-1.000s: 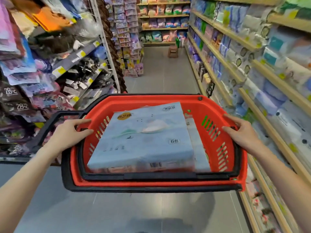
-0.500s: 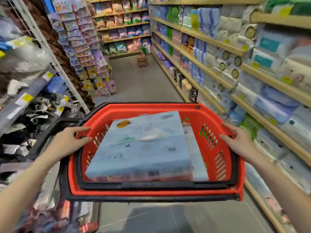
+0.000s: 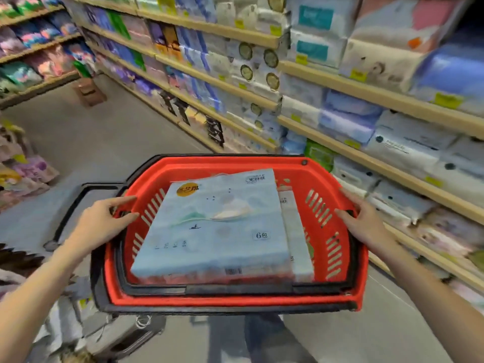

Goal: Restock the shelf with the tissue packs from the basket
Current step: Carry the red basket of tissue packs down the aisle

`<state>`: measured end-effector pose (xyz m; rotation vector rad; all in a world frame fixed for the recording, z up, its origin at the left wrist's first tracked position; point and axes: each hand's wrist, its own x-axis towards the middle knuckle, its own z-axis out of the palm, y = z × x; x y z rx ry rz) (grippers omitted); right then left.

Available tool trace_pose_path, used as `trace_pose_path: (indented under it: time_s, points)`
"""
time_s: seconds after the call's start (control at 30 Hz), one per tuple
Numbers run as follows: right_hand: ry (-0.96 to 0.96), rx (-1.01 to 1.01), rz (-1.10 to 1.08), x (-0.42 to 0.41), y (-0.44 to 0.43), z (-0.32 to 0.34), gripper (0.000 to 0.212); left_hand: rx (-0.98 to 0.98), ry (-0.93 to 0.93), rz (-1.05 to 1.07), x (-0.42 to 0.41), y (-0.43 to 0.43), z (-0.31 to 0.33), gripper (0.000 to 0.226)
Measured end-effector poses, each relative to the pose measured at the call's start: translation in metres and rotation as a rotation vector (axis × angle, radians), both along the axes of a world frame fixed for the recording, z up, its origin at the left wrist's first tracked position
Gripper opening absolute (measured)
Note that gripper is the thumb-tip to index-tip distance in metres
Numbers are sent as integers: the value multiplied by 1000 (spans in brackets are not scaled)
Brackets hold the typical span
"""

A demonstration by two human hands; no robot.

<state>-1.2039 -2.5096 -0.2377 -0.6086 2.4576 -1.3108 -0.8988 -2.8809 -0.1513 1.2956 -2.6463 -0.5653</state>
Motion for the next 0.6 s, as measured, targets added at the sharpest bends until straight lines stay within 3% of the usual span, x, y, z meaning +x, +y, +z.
trace_pose_path:
  time_s: [0.27, 0.6]
  points:
    - [22, 86, -246, -36, 18, -12, 52, 86, -40, -241, -146, -39, -38, 44]
    - [-94, 98, -602, -38, 38, -13, 52, 144, -80, -548, -295, -63, -60, 45]
